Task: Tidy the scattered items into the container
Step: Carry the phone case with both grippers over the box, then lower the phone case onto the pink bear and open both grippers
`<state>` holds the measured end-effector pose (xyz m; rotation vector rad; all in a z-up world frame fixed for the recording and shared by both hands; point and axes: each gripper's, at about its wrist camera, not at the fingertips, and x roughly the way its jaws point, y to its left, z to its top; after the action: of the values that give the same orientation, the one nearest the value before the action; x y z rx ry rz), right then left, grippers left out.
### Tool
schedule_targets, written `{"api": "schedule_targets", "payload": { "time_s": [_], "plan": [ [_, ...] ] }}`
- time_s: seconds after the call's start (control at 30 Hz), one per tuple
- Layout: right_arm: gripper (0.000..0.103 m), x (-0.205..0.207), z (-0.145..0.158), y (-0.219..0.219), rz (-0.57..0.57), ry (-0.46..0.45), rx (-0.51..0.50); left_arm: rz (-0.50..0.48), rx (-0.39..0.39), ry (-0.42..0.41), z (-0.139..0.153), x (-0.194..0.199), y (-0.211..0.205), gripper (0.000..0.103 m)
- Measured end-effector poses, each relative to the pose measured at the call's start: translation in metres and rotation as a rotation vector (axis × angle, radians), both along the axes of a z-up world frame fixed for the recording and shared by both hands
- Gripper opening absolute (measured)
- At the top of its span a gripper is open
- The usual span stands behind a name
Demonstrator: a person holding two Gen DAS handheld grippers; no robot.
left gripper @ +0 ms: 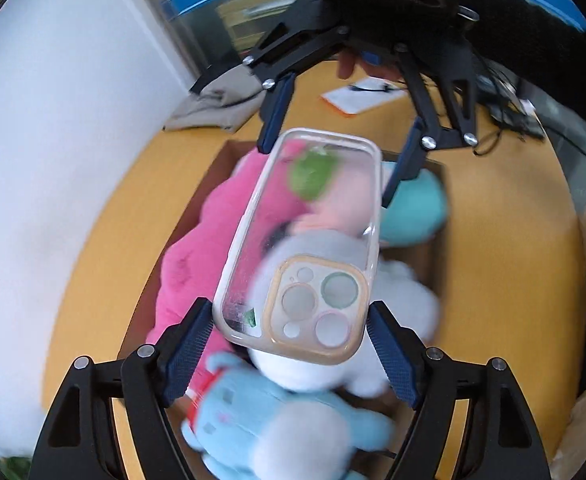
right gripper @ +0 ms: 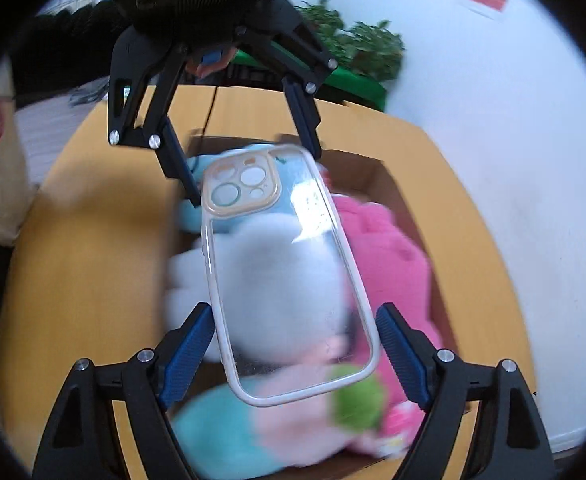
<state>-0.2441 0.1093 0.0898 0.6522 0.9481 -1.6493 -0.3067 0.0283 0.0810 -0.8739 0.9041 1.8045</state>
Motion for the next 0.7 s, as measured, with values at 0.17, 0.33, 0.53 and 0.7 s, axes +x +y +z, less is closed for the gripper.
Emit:
{"api": "schedule_targets", "payload": {
  "time_s": [0.17, 0.33, 0.53, 0.7],
  "plan": [
    [0.083, -0.063, -0.059, 0.008, -0.09, -0.13, 0.094, 0.13, -0.035, -0.105, -0.065, -0.054, -0.012, 0.076],
    [0.079, -0.056, -0.073, 0.012, -0.163, -0.115, 0.093, 0.245, 0.031, -0.1, -0.082, -0.035, -0.013, 0.076],
    [0.085, 0.021, -0.016, 0.063, -0.367, 0.038, -0.107, 0.384, 0.155, 0.022, -0.04, 0.042, -0.05, 0.088],
    [0.103, 0.131, 0.007, 0.112, -0.578, 0.042, -0.476, 0.533, 0.304, 0.13, -0.017, 0.136, -0.089, 0.103]
  ]
}}
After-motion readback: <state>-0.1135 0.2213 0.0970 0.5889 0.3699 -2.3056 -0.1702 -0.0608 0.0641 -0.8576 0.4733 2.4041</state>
